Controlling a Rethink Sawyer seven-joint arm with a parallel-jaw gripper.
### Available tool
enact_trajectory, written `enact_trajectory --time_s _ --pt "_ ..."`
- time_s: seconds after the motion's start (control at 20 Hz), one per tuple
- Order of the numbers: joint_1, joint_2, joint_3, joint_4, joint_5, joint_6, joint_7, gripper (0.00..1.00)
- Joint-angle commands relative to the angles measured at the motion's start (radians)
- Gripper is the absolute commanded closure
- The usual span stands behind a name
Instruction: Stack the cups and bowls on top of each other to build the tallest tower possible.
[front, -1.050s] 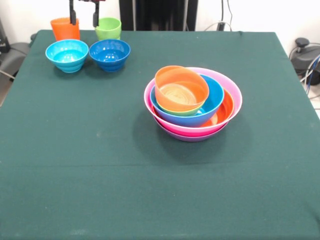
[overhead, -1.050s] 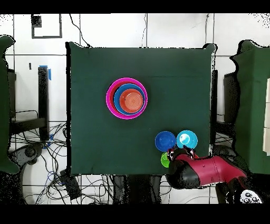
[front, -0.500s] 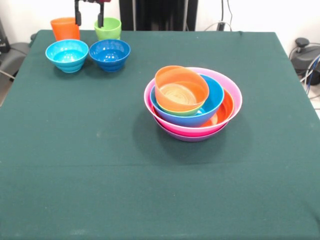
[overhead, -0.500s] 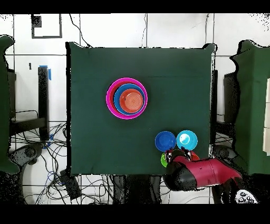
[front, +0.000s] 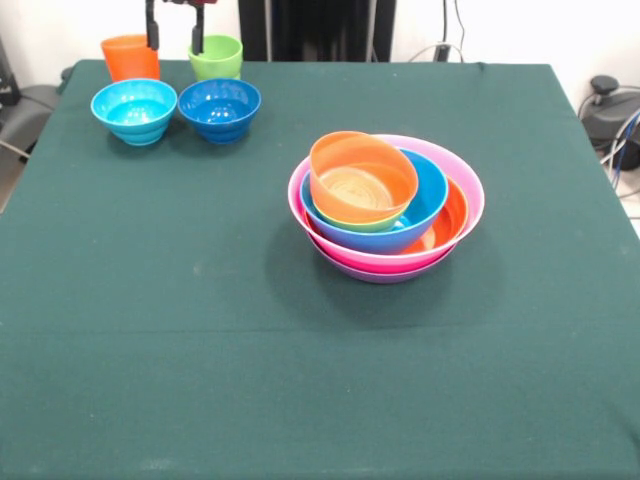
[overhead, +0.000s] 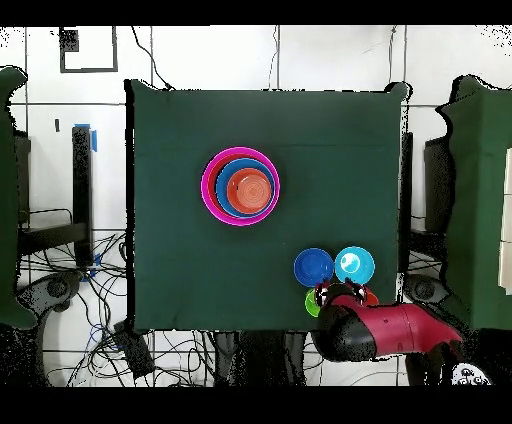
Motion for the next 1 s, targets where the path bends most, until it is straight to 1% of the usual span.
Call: enact_trajectory --time_s 0.05,0.35,0.5,0.75,1.0 --pt "0.005 0.072 0.043 0.001 0.04 -0.035 0.083 0.0" --pt "0.002 0.065 0.034 0.013 0.042 -0.044 0.082 0.0" --pt "-0.007 0.06 0.047 0.017 0.052 -0.032 0.074 0.0" --pt "-0.01 0.062 0.042 0.018 0.045 -0.037 0.073 0.0" --pt "-0.004 0.053 0.035 0.026 0.046 -0.039 0.081 0.0"
